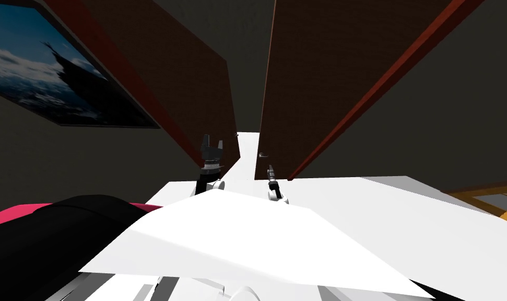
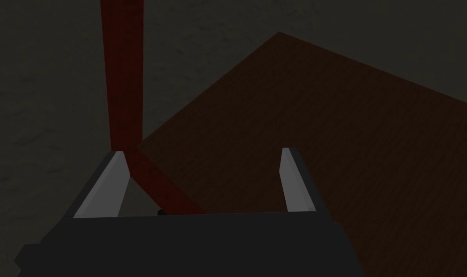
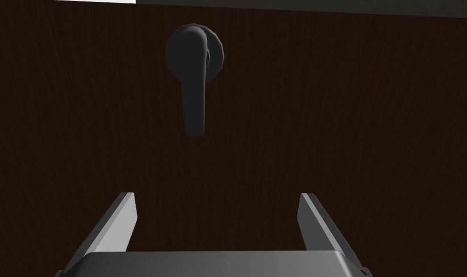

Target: Push the door open

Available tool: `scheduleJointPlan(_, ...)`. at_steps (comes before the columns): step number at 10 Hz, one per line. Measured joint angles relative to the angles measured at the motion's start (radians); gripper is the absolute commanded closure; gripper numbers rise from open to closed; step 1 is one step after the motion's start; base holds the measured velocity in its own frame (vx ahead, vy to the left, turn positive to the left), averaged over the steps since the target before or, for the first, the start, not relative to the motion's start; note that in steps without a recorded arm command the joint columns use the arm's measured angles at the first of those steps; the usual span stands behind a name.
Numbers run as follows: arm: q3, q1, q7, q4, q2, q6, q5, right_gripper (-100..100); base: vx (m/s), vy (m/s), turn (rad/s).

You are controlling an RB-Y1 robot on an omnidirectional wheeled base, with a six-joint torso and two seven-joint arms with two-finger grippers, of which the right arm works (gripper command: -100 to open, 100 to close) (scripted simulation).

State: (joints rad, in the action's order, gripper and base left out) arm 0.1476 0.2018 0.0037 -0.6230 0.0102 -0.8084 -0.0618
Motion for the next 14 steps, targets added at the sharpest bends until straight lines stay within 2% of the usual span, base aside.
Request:
scheduleJointPlan(7, 0.009, 0.038, 0.008, 0.096, -0.021, -0.019, -0.002, -100, 0.062, 0.011, 0.009)
scheduleJointPlan(8, 0.010, 0.039, 0.008, 0.097, -0.022, -0.020, -0.002, -100, 0.097, 0.010, 0.025)
scheduleJointPlan(9, 0.009, 0.032, 0.009, 0.083, -0.009, -0.012, -0.002, -100, 0.199, 0.034, 0.027)
scheduleJointPlan(10, 0.007, 0.033, 0.009, 0.088, 0.004, -0.013, -0.003, -100, 0.200, 0.050, 0.024)
scheduleJointPlan(11, 0.005, 0.037, 0.010, 0.099, 0.011, -0.020, -0.004, -100, 0.201, 0.037, 0.026)
scheduleJointPlan(12, 0.005, 0.027, 0.011, 0.082, 0.018, -0.016, -0.004, -100, 0.174, 0.037, 0.026)
scheduleJointPlan(14, 0.000, 0.034, 0.011, 0.097, 0.020, -0.023, -0.006, -100, 0.198, 0.041, 0.024)
